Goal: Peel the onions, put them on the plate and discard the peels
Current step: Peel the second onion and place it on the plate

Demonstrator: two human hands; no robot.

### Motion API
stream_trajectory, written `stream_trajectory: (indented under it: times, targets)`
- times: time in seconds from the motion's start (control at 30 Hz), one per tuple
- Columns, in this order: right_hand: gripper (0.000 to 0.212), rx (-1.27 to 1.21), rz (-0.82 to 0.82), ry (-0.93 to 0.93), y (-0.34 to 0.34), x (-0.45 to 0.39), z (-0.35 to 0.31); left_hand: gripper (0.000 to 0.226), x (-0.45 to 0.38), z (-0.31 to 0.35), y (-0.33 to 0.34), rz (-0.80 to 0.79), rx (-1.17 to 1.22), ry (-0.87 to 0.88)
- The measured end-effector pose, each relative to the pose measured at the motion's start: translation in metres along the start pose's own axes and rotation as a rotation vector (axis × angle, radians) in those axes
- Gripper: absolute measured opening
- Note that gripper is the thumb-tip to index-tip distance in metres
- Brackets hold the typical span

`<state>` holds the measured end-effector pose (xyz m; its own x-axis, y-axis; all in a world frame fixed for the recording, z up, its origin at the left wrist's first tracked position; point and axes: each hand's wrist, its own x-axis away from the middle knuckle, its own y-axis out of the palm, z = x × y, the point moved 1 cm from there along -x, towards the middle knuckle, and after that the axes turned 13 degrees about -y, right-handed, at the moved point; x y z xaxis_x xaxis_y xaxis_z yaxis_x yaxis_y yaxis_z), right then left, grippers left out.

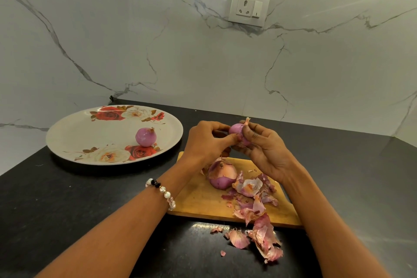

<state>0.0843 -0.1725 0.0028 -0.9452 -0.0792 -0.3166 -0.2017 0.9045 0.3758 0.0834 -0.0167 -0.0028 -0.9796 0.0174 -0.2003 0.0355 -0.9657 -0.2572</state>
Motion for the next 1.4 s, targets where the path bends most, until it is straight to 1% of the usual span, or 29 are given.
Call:
stream_trajectory:
  times: [0.07,0.2,0.33,0.47,0.5,0.57,0.63,0.7,0.77,0.87,1.0,1.07,1.17,1.27,1.4]
  targets:
    - [0.058,0.024,0.021,-0.006,-0.0009,-0.0003,0.0004,0.037,-0.0003,0.0000,-0.0008,-0.012,0.025,-0.017]
    - [0.055,0.021,-0.003,-0.001,-0.0028,-0.0001,-0.0002,0.032,-0.0005,0.0012,-0.0028,-0.003,0.063,-0.021]
    - [0.047,0.026,-0.024,0.001,-0.0037,0.0006,-0.0003,0.029,-0.0013,0.0000,-0.0051,-0.004,0.061,-0.030]
    - [0.041,0.024,-0.020,-0.008,-0.0063,-0.0002,-0.0005,0.023,-0.0036,-0.0006,-0.0064,-0.038,0.180,-0.102]
    - [0.041,0.028,-0.016,-0.011,-0.0072,-0.0007,-0.0007,0.023,-0.0038,0.0002,-0.0060,-0.057,0.223,-0.123]
    - [0.041,0.035,-0.024,-0.014,-0.0084,-0.0012,-0.0013,0.034,-0.0035,0.0012,-0.0048,-0.096,0.280,-0.150]
    - [0.039,0.051,-0.038,-0.016,-0.0089,-0.0011,-0.0015,0.043,-0.0031,0.0008,-0.0040,-0.113,0.283,-0.164]
    - [0.038,0.077,-0.049,-0.019,-0.0087,-0.0009,-0.0003,0.039,-0.0034,-0.0003,-0.0042,-0.101,0.274,-0.177]
    - [0.043,0.104,-0.054,-0.025,-0.0080,-0.0009,0.0005,0.031,-0.0034,-0.0007,-0.0051,-0.084,0.252,-0.174]
    - [0.061,0.104,-0.043,-0.027,-0.0070,-0.0014,-0.0002,0.026,-0.0030,-0.0015,-0.0059,-0.063,0.216,-0.139]
    - [0.065,0.101,-0.043,-0.027,-0.0069,-0.0010,-0.0009,0.024,-0.0037,-0.0023,-0.0060,-0.059,0.243,-0.166]
    - [0.061,0.109,-0.041,-0.032,-0.0079,-0.0011,-0.0008,0.023,-0.0034,-0.0005,-0.0058,-0.083,0.285,-0.192]
    - [0.045,0.116,-0.044,-0.041,-0.0088,-0.0006,-0.0011,0.028,-0.0021,0.0020,-0.0052,-0.121,0.330,-0.221]
    - [0.049,0.141,-0.055,-0.048,-0.0076,-0.0006,-0.0003,0.029,-0.0015,0.0014,-0.0054,-0.115,0.311,-0.228]
    - [0.048,0.142,-0.057,-0.048,-0.0062,-0.0006,0.0002,0.027,-0.0020,0.0006,-0.0063,-0.107,0.302,-0.220]
